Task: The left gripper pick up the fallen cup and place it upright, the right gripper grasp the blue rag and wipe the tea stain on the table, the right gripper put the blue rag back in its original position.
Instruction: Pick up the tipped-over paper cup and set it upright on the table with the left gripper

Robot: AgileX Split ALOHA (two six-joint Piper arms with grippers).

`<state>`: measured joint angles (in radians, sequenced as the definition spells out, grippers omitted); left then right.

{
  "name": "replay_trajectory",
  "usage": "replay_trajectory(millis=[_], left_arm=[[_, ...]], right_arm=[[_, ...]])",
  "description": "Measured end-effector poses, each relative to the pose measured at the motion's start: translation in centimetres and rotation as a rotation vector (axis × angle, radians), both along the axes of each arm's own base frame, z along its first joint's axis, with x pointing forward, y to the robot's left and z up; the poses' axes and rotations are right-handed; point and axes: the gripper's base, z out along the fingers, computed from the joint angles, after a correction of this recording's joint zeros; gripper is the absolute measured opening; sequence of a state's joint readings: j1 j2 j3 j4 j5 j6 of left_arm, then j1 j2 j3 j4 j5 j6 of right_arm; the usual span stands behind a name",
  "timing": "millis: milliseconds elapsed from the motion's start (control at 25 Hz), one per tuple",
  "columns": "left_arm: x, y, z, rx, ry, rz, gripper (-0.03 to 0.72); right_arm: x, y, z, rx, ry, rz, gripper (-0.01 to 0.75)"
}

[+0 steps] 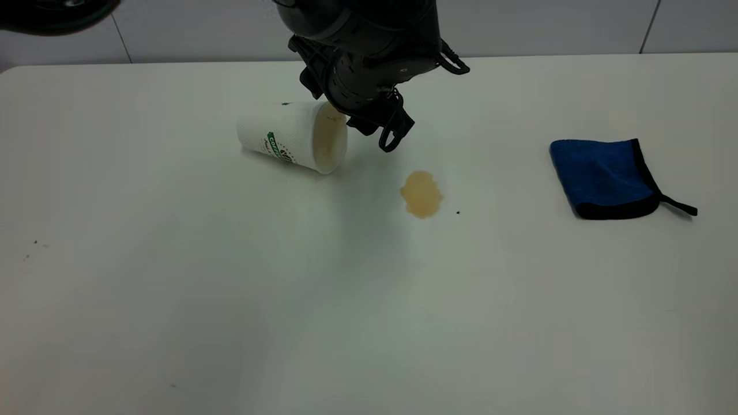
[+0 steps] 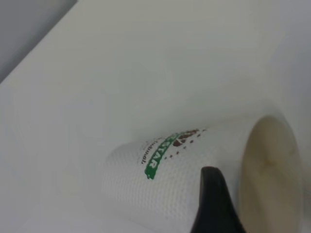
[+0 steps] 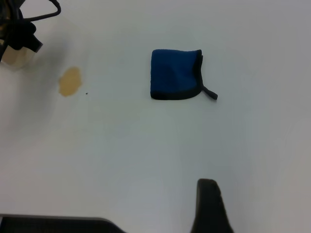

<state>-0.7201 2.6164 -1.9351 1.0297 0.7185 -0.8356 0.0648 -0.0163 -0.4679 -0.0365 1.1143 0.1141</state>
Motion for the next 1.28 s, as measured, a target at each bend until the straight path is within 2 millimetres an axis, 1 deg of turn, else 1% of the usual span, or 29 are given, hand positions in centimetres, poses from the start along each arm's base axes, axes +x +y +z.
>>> replay_trajectory(millis=[280, 400, 640, 880, 960, 1000, 1080, 1160, 1280], left_arm=[[0.3, 0.3, 0.1, -0.008, -0.027, 0.026, 0.518], [0.5, 0.8, -0.3, 0.003, -0.022, 0.038, 0.518], [0.5, 1.9, -2.1, 0.047, 0.007, 0.078, 0.518], [0.7, 2.4, -2.6, 0.053, 0.008, 0.109, 0.516], [0.7, 2.5, -2.5, 0.041, -0.001, 0.127, 0.502], [0.8, 2.6, -2.5, 0.033, -0.006, 0.139, 0.486], [0.8, 2.7, -2.5, 0.031, -0.013, 0.161, 0.416], [0.8, 2.8, -2.4, 0.035, -0.015, 0.169, 0.307], [0.8, 3.2, -2.1, 0.098, -0.019, 0.171, 0.114]], right_arm=[[0.0, 0.0, 0.0, 0.000, 0.000, 0.000, 0.553], [0.0, 0.0, 0.0, 0.000, 0.000, 0.000, 0.553], [0.0, 0.0, 0.0, 0.000, 0.000, 0.000, 0.553], [0.0, 0.0, 0.0, 0.000, 0.000, 0.000, 0.553], [0.0, 0.0, 0.0, 0.000, 0.000, 0.000, 0.553], [0.0, 0.0, 0.0, 0.000, 0.000, 0.000, 0.553], [0.0, 0.0, 0.0, 0.001, 0.000, 0.000, 0.553], [0.0, 0.0, 0.0, 0.001, 0.000, 0.000, 0.553], [0.0, 0.0, 0.0, 0.001, 0.000, 0.000, 0.553]])
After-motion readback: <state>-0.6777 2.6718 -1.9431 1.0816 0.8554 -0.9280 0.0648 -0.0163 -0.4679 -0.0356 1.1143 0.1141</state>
